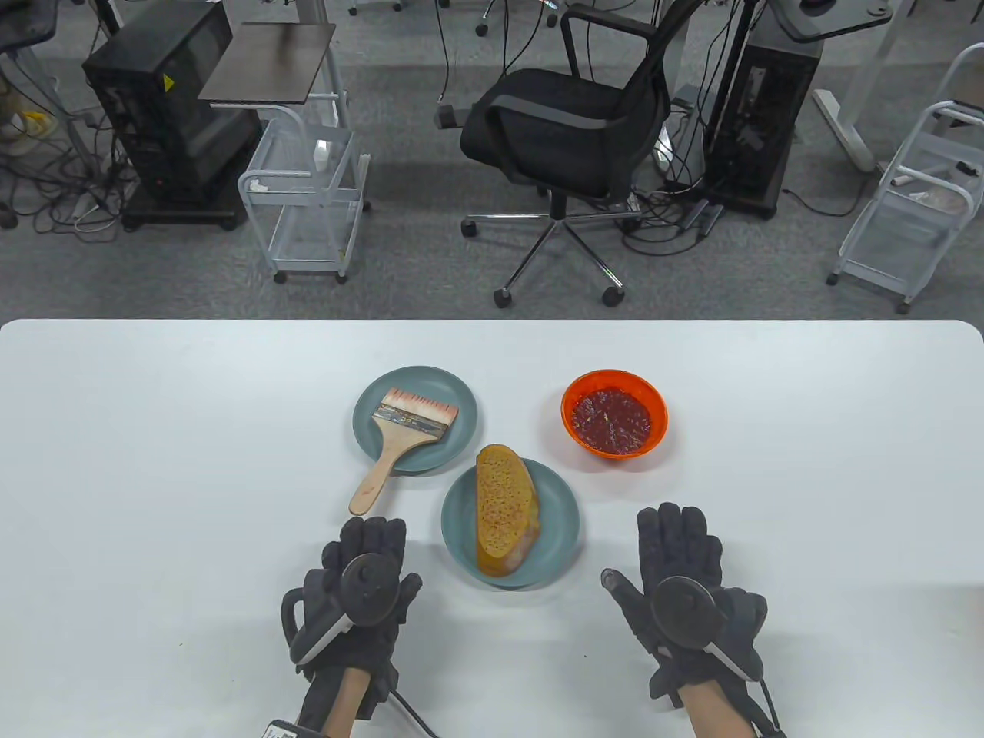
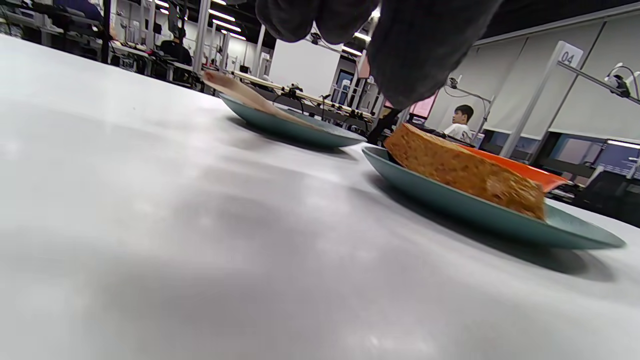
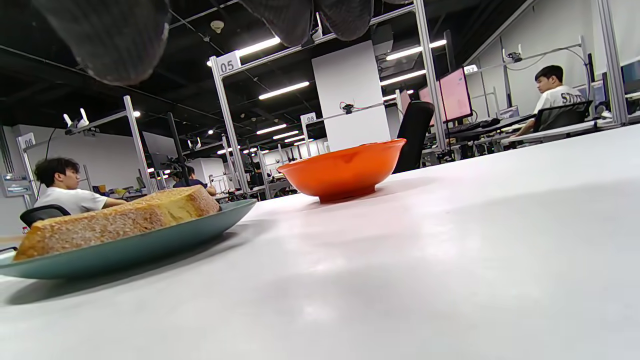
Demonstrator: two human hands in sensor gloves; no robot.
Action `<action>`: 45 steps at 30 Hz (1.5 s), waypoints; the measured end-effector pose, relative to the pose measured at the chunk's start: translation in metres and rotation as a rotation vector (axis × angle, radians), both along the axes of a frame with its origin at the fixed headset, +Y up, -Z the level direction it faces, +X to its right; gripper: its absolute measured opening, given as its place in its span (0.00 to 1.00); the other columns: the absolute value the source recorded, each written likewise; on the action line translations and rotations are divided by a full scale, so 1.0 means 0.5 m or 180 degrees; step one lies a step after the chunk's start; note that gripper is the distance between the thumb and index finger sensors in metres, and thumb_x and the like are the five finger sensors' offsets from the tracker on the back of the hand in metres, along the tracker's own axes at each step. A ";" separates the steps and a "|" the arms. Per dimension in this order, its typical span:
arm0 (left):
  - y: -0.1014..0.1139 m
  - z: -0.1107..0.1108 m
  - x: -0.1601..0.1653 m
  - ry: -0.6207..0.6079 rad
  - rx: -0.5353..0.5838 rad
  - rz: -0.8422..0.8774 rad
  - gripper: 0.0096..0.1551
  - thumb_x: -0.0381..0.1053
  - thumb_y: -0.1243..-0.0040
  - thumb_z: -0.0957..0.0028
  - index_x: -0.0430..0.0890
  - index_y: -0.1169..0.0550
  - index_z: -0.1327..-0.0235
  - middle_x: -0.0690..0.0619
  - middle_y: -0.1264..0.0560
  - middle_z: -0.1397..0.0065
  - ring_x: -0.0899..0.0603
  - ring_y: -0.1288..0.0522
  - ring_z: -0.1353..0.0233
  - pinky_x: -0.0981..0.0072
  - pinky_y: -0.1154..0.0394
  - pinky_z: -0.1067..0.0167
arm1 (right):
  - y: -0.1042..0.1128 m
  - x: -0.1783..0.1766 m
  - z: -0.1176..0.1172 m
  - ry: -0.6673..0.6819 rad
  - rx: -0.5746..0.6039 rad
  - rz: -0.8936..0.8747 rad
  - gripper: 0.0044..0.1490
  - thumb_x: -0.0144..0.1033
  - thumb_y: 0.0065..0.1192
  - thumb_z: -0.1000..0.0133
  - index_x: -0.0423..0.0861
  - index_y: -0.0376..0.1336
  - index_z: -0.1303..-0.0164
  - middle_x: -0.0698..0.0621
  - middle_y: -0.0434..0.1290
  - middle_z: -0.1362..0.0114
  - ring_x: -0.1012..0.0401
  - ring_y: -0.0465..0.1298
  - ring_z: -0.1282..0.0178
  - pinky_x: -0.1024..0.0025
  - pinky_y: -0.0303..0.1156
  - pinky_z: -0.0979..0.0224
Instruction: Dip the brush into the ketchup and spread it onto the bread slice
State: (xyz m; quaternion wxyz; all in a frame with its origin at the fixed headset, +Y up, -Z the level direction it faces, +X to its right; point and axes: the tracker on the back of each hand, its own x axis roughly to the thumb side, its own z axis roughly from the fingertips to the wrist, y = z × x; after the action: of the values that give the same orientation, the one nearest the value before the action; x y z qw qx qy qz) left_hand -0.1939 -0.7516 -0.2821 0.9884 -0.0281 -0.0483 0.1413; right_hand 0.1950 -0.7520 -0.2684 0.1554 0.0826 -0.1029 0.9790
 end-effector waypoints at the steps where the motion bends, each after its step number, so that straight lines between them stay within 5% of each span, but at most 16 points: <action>1: 0.006 -0.008 -0.008 0.0043 0.0033 -0.0009 0.39 0.53 0.39 0.35 0.46 0.43 0.16 0.43 0.48 0.14 0.32 0.55 0.16 0.39 0.57 0.29 | 0.000 0.000 0.000 0.0005 -0.0007 -0.0005 0.54 0.62 0.58 0.42 0.43 0.43 0.17 0.37 0.40 0.16 0.38 0.36 0.18 0.38 0.40 0.26; 8: 0.027 -0.105 -0.061 0.0469 -0.0265 0.0038 0.40 0.53 0.39 0.35 0.47 0.44 0.16 0.44 0.48 0.14 0.32 0.54 0.16 0.40 0.55 0.28 | -0.002 -0.001 -0.001 0.0043 -0.0051 -0.0066 0.54 0.62 0.57 0.42 0.43 0.43 0.16 0.37 0.40 0.16 0.38 0.36 0.18 0.38 0.40 0.26; 15: -0.020 -0.162 -0.058 0.0508 -0.0607 0.0104 0.42 0.55 0.38 0.36 0.48 0.45 0.16 0.42 0.47 0.14 0.31 0.51 0.16 0.38 0.52 0.27 | -0.001 0.000 -0.002 0.0063 -0.0069 -0.0084 0.54 0.62 0.56 0.42 0.43 0.43 0.16 0.38 0.39 0.16 0.39 0.33 0.19 0.38 0.38 0.26; 26: -0.036 -0.187 -0.046 0.0637 -0.0582 -0.0159 0.38 0.50 0.42 0.33 0.46 0.45 0.16 0.37 0.34 0.20 0.27 0.31 0.25 0.33 0.39 0.30 | -0.003 0.008 -0.007 0.0075 -0.0184 -0.0244 0.53 0.62 0.55 0.42 0.43 0.43 0.16 0.37 0.39 0.16 0.39 0.33 0.19 0.38 0.38 0.26; 32: -0.055 -0.198 -0.043 0.0494 -0.0798 -0.0210 0.37 0.47 0.47 0.31 0.45 0.49 0.15 0.34 0.38 0.23 0.32 0.30 0.33 0.32 0.40 0.32 | -0.004 0.010 -0.009 0.0065 -0.0240 -0.0335 0.53 0.62 0.53 0.41 0.42 0.43 0.16 0.37 0.39 0.16 0.39 0.33 0.19 0.37 0.38 0.26; 35: -0.055 -0.194 -0.044 0.0509 -0.0550 -0.0211 0.35 0.35 0.47 0.30 0.45 0.49 0.16 0.32 0.39 0.25 0.36 0.28 0.38 0.34 0.37 0.33 | -0.003 0.012 -0.010 0.0064 -0.0253 -0.0353 0.52 0.62 0.53 0.41 0.42 0.43 0.16 0.37 0.39 0.16 0.39 0.33 0.19 0.37 0.37 0.26; 36: -0.052 -0.193 -0.045 0.0508 -0.0453 -0.0191 0.36 0.49 0.51 0.34 0.44 0.48 0.16 0.31 0.39 0.26 0.37 0.28 0.39 0.34 0.37 0.34 | -0.003 0.012 -0.010 0.0062 -0.0252 -0.0353 0.52 0.62 0.53 0.41 0.42 0.43 0.16 0.37 0.39 0.16 0.39 0.33 0.19 0.37 0.37 0.26; 45: 0.014 -0.174 -0.057 0.0445 0.0394 0.0015 0.36 0.49 0.51 0.39 0.41 0.40 0.17 0.31 0.34 0.31 0.42 0.25 0.47 0.40 0.29 0.38 | -0.002 0.013 -0.010 0.0057 -0.0265 -0.0351 0.52 0.62 0.53 0.41 0.41 0.43 0.16 0.37 0.39 0.16 0.38 0.33 0.19 0.37 0.38 0.26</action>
State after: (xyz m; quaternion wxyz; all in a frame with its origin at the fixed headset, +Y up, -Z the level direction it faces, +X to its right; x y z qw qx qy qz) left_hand -0.2224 -0.7448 -0.3692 0.9889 0.0430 0.0121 0.1419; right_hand 0.2013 -0.7531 -0.2732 0.2134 0.0790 -0.0651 0.9716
